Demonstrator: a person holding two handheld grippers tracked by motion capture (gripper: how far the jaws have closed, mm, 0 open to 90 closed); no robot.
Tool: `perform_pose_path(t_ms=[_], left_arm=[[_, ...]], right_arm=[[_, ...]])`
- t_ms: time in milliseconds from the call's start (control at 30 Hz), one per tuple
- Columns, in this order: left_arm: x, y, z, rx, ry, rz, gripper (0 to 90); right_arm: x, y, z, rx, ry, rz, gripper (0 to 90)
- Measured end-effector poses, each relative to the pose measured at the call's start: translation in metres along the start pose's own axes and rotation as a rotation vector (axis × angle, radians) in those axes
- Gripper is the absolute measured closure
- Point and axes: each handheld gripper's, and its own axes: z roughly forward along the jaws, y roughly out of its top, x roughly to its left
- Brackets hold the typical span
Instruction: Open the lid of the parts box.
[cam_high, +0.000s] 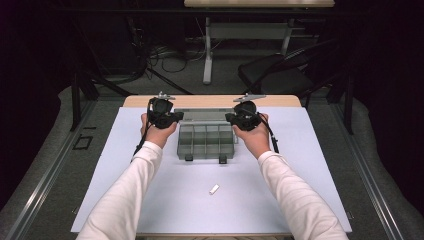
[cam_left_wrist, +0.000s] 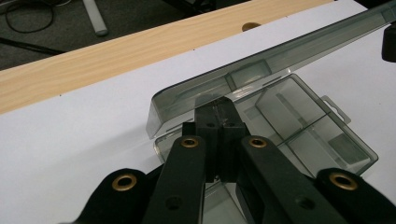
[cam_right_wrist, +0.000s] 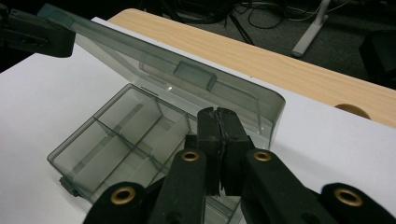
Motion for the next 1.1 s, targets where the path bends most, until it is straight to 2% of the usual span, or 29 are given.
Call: perform_pose_path(t_ms=[233, 367, 400, 433, 533, 700, 833, 900, 1100], left_arm=[[0.001, 0.000, 0.001, 0.000, 0.007, -0.006, 90.0], [0.002, 0.000, 0.002, -0.009, 0.013, -0.010, 90.0], [0.003, 0.001, 0.001, -0.001, 0.009, -0.006, 90.0], [0.003, 0.001, 0.001, -0.004, 0.011, -0.009, 90.0], [0.003, 0.001, 0.002, -0.012, 0.017, -0.020, 90.0], [0.004, 0.003, 0.001, 0.004, 0.011, -0.012, 90.0], [0.004, 0.003, 0.002, 0.000, 0.014, -0.014, 90.0], [0.004, 0.003, 0.002, 0.003, 0.011, -0.016, 90.0], [0.004, 0.003, 0.003, 0.001, 0.015, -0.019, 90.0]], right_arm=[[-0.008, -0.010, -0.002, 0.015, -0.009, -0.004, 82.5], [-0.013, -0.015, -0.002, 0.016, -0.014, 0.000, 75.3], [-0.015, -0.017, -0.002, 0.014, -0.016, -0.002, 71.1], [-0.015, -0.017, -0.002, 0.014, -0.016, -0.002, 71.1], [-0.018, -0.019, -0.001, 0.004, -0.020, -0.003, 60.3], [-0.022, -0.020, 0.002, -0.001, -0.041, -0.024, 54.5], [-0.024, -0.020, 0.005, -0.008, -0.049, -0.027, 53.1], [-0.025, -0.021, 0.008, 0.016, -0.042, 0.002, 52.9], [-0.028, -0.023, 0.016, 0.017, -0.039, 0.017, 50.6]])
